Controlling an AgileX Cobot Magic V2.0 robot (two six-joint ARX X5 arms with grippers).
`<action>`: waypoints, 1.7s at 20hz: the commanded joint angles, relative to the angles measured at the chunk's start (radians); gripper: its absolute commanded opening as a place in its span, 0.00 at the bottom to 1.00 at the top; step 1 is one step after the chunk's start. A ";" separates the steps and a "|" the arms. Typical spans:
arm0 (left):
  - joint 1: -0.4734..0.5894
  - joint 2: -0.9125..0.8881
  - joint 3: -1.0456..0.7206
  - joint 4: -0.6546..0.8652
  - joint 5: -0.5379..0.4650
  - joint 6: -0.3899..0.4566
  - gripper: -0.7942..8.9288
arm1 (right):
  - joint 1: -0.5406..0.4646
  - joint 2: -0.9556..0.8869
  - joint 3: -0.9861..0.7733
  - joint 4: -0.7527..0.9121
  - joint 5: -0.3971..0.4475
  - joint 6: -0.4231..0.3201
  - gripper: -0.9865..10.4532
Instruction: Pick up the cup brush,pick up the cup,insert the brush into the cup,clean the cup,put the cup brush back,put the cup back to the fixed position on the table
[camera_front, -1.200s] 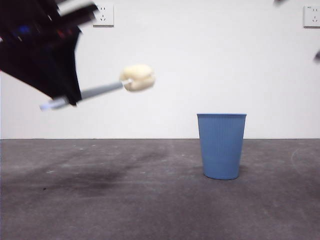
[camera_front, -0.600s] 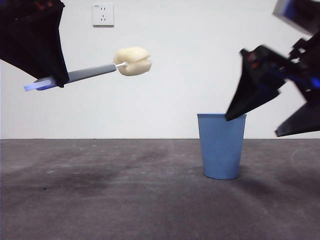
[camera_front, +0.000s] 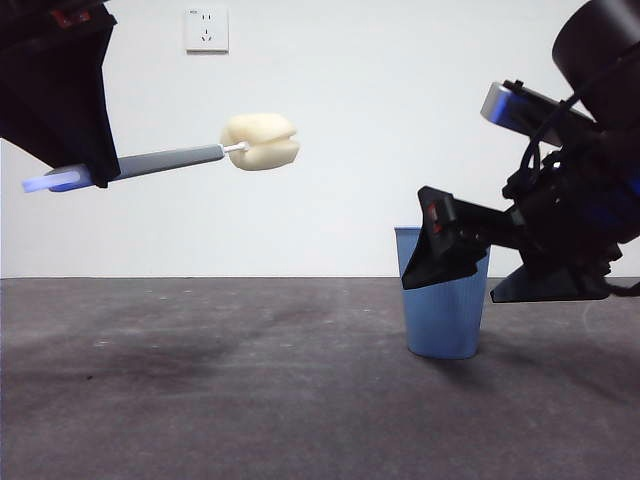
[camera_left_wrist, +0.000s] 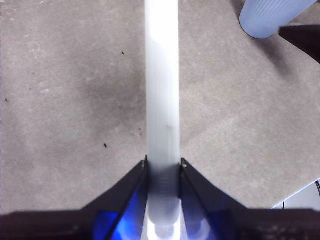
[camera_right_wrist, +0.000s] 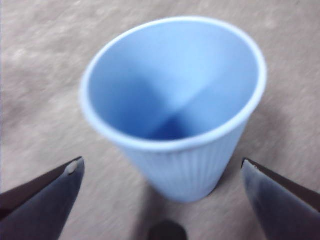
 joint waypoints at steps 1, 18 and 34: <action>-0.003 -0.001 -0.004 0.003 0.000 0.010 0.07 | -0.020 0.053 -0.010 0.078 0.005 -0.030 0.61; -0.003 -0.001 -0.004 0.003 0.001 0.033 0.07 | -0.023 0.200 -0.010 0.355 -0.023 -0.037 0.08; -0.003 -0.001 -0.004 -0.157 0.083 0.469 0.07 | 0.099 -0.212 0.340 -0.912 0.292 -0.568 0.08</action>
